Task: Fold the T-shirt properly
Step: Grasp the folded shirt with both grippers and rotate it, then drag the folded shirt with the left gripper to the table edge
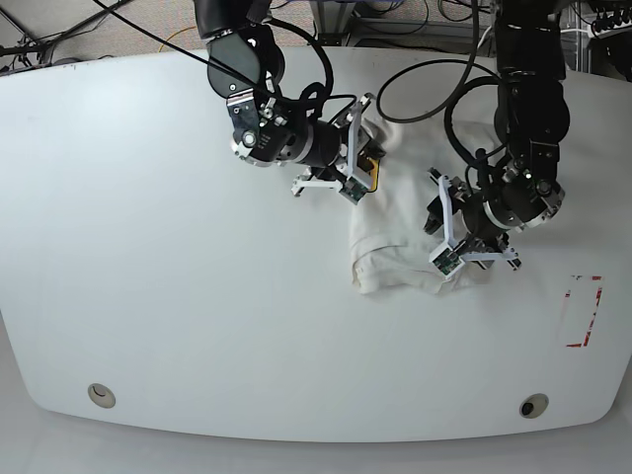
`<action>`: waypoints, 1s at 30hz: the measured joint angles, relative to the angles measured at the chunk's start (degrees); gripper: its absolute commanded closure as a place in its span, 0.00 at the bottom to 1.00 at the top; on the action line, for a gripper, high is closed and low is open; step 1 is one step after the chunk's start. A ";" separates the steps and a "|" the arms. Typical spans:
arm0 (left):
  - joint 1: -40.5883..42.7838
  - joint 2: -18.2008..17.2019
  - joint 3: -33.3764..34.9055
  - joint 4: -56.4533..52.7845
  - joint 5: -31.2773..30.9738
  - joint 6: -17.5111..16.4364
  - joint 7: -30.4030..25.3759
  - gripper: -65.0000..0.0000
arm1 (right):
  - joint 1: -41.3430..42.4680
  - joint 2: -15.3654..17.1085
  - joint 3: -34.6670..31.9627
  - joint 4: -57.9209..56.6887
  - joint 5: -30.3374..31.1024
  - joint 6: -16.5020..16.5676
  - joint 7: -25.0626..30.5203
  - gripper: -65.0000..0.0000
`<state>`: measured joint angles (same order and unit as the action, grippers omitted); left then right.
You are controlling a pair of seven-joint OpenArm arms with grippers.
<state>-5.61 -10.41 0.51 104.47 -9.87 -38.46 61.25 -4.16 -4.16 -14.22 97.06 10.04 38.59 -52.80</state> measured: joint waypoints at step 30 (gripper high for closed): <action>16.09 9.62 -6.45 -12.92 13.27 23.04 -37.33 0.57 | 6.05 16.26 26.27 -6.36 26.21 -0.13 -1.92 0.78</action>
<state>10.48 -0.80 -5.93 91.55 3.40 -15.42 23.92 1.89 12.10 12.05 90.70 36.25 38.46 -54.72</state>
